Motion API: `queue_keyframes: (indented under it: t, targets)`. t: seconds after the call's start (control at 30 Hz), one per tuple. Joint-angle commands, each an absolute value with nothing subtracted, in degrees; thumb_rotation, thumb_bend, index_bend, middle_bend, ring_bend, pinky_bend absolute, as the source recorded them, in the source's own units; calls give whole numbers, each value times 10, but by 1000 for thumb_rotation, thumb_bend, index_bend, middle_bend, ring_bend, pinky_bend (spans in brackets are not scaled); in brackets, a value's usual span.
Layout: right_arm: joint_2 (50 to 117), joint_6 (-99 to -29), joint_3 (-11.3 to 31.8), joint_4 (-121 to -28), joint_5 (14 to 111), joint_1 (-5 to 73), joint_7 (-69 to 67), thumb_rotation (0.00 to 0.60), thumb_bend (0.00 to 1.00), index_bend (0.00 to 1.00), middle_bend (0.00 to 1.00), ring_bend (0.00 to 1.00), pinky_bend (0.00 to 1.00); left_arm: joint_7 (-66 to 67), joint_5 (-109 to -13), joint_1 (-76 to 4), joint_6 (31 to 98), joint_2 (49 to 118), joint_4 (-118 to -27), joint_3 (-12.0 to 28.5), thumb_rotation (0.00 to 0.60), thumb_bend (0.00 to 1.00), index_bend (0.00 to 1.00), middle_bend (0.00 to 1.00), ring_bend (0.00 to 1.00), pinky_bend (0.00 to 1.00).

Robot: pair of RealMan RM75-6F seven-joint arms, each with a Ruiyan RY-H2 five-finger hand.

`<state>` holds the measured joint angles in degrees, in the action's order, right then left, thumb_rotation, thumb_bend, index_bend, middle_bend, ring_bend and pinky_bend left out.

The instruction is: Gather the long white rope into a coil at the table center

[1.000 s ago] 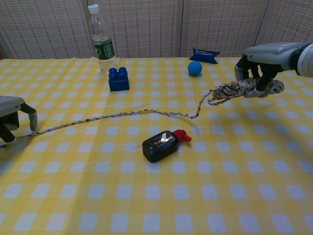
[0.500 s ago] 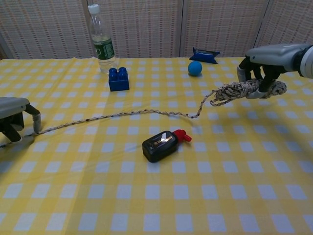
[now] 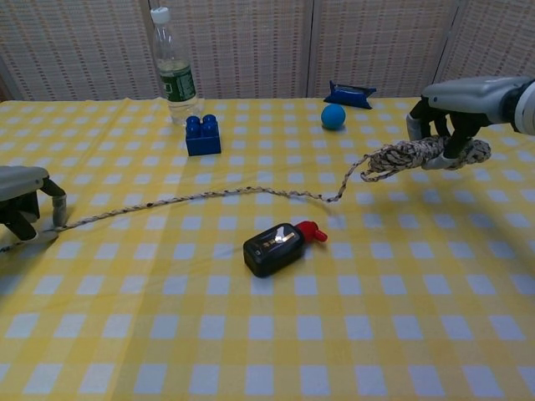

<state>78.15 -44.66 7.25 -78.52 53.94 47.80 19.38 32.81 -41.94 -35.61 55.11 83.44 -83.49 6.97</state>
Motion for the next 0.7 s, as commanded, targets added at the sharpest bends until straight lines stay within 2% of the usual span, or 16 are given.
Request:
queue_keyframes:
  t: [0.03,0.7]
  targets:
    - [781,-446,73,-785,540,478,193,600,453,705,639,554,588,329,-415,-359,549,835,-834,68,600,343,639,1000,1000,1000]
    - [781,-443,72,-782,540,474,190,600,453,704,639,554,590,313,-427,-364,557,827,-846,57,600,363,692,1000,1000,1000]
